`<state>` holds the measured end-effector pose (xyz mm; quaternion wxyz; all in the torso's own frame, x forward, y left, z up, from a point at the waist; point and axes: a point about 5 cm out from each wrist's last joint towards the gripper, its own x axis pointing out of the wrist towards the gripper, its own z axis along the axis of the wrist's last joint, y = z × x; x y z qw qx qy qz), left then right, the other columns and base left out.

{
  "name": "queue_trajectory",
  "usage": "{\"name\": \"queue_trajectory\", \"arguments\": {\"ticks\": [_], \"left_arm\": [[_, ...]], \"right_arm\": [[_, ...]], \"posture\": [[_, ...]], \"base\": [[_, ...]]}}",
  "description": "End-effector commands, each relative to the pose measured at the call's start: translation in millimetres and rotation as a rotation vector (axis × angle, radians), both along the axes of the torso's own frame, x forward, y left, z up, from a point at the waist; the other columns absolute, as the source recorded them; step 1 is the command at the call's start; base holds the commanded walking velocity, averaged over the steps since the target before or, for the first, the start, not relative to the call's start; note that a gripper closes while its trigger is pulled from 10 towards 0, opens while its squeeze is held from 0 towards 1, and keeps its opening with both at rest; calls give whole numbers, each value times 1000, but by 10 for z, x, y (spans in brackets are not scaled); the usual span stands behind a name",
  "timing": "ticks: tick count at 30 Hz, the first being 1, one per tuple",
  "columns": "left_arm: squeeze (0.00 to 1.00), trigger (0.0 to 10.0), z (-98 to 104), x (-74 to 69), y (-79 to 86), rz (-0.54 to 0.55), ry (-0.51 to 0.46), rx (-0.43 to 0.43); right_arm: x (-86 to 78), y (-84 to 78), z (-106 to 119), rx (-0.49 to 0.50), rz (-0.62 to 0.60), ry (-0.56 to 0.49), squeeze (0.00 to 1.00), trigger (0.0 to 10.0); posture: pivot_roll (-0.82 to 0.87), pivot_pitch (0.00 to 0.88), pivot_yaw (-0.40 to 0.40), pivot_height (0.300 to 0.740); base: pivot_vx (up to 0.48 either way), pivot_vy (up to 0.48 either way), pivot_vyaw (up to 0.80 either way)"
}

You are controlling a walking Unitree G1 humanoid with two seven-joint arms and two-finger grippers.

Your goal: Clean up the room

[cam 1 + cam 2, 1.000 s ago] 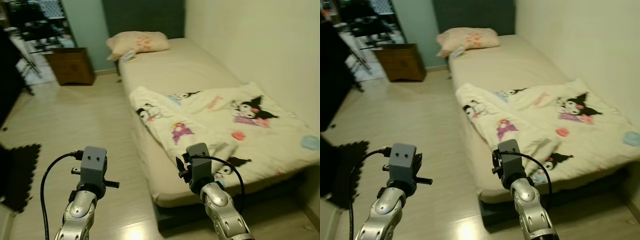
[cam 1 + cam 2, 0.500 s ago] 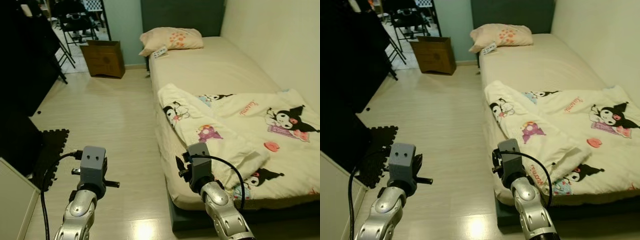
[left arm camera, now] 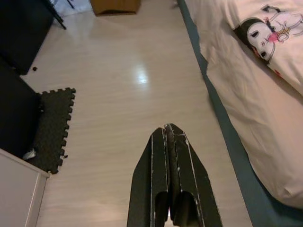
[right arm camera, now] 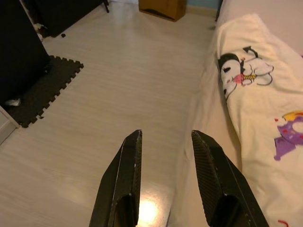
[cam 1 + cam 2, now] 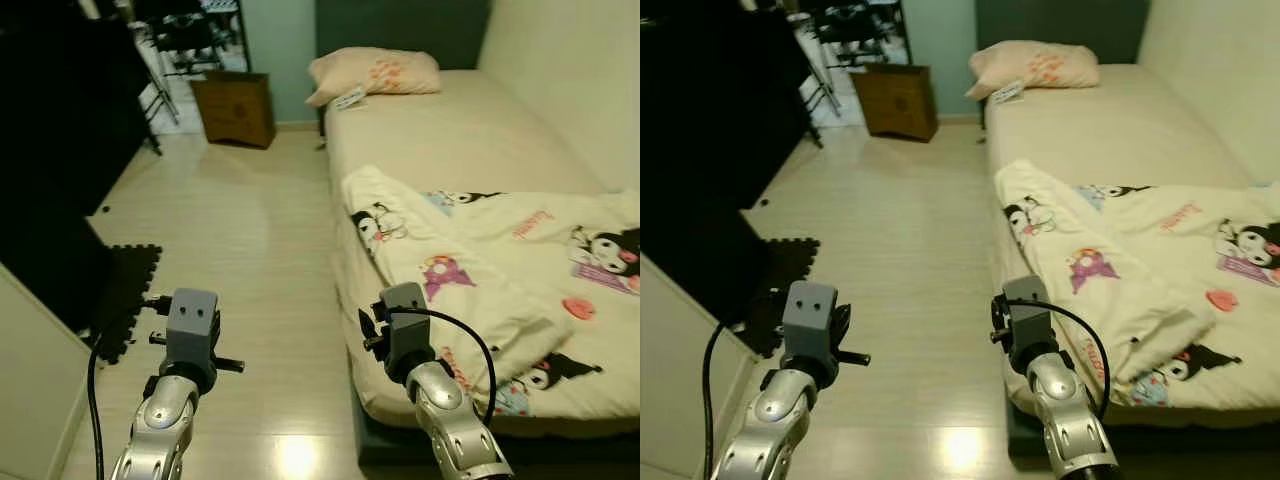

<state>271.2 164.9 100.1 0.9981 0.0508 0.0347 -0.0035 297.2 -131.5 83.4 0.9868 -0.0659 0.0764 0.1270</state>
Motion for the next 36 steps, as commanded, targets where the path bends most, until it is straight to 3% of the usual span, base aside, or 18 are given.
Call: {"name": "queue_trajectory", "arguments": {"ticks": [1,5,12,25,36], "left_arm": [[0,10000,-57,-17,51,10,28,23],[0,10000,-55,-13,55,12,29,28],[0,10000,-53,0,50,15,32,15],[0,10000,-56,18,81,46,38,36],[0,10000,-61,36,63,52,38,32]], "right_arm": [[-9,40,-12,18,5,0,0,10000],[-9,31,-12,19,-3,0,0,10000],[5,-32,-13,68,-60,6,0,10000],[-3,2,-10,70,-35,3,0,10000],[11,-11,2,69,-32,1,0,10000]], "posture": [[-56,82,39,740],[-57,81,40,740],[-57,84,42,740],[-56,87,41,740],[-65,83,37,740]], "base": [[0,0,800],[0,0,800],[0,0,0],[0,0,0],[0,-335,0]]}}
